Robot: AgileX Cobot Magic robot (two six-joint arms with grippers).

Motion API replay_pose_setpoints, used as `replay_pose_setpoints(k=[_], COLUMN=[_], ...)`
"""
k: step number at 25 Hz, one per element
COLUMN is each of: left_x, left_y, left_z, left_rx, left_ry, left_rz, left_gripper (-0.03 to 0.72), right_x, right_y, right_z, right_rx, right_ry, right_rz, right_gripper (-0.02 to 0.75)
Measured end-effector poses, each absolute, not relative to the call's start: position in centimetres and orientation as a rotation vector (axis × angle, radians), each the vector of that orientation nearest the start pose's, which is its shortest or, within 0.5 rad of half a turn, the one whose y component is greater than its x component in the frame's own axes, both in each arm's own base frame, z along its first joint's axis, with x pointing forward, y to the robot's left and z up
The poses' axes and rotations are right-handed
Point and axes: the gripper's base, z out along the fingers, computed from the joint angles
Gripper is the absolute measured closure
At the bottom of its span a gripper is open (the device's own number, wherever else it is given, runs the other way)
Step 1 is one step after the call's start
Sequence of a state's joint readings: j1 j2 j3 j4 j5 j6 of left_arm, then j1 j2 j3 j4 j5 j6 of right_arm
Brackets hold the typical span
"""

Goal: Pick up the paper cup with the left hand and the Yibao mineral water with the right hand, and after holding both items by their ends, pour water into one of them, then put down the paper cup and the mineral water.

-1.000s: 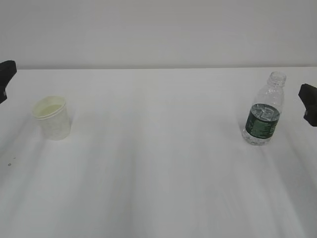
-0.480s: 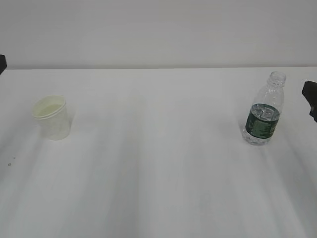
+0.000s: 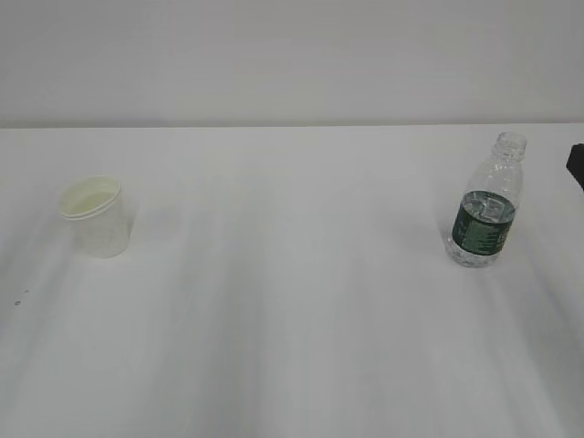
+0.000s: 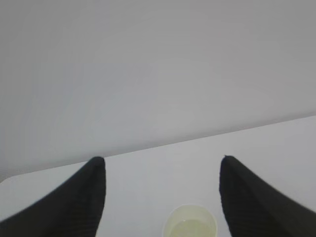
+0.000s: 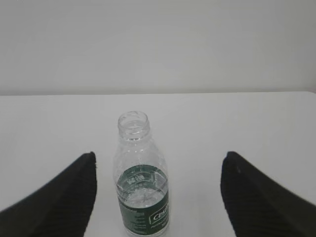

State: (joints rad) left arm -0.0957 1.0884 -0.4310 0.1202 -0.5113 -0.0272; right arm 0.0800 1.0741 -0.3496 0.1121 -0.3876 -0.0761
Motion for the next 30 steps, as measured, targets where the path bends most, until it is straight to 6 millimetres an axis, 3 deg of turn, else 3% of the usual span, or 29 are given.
replay_pose_setpoints(k=[11,21,30], left_x=[20.0,19.3,18.3], left_y=[-2.2,-2.0,-1.8], left_z=[27.9,29.0,28.8], left_rx=[0.151,0.144,0.100], left_ry=[1.634,1.723,1.820], left_rz=[-0.060,-0.044,-0.061], left_gripper=[0.179,0.181,0.186], right_x=[19.0,18.2,18.5], right_y=[1.3,1.3,1.5], right_z=[25.3,25.6,26.4], right_rx=[-0.041,-0.047,-0.058], right_ry=[1.837,1.862,1.934], right_rz=[0.043,0.051,0.062], right_gripper=[0.147,0.148,0.147])
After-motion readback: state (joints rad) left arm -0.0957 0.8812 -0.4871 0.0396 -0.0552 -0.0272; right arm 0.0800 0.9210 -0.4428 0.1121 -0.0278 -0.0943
